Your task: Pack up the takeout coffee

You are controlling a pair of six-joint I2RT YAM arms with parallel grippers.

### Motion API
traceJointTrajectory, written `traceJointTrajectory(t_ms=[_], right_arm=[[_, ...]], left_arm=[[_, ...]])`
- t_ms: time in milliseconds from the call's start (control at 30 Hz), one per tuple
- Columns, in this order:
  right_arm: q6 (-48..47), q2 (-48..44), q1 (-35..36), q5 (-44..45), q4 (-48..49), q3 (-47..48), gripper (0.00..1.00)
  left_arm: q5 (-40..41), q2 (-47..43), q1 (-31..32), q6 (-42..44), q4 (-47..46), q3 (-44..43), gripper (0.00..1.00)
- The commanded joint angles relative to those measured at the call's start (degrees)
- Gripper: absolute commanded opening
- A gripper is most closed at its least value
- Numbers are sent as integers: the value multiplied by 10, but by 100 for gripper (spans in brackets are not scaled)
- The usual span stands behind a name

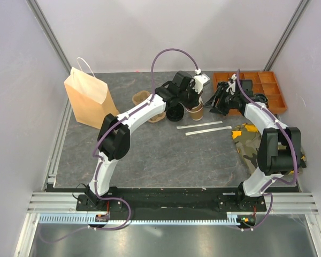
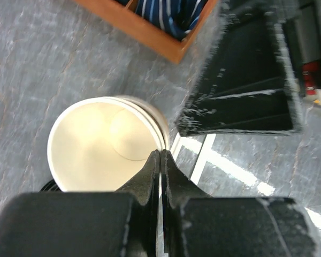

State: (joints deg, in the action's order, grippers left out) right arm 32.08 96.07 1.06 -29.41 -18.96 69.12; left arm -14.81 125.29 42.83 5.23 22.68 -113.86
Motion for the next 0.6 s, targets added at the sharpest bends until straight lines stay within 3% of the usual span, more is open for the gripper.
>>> traceJointTrajectory(t_ms=[0, 567], right_arm=[[10, -8, 1, -45, 64, -28, 60], [44, 5, 1, -61, 124, -45, 60]], left_arm=[[21, 4, -2, 16, 11, -8, 2], [-5, 19, 7, 16, 27, -40, 2]])
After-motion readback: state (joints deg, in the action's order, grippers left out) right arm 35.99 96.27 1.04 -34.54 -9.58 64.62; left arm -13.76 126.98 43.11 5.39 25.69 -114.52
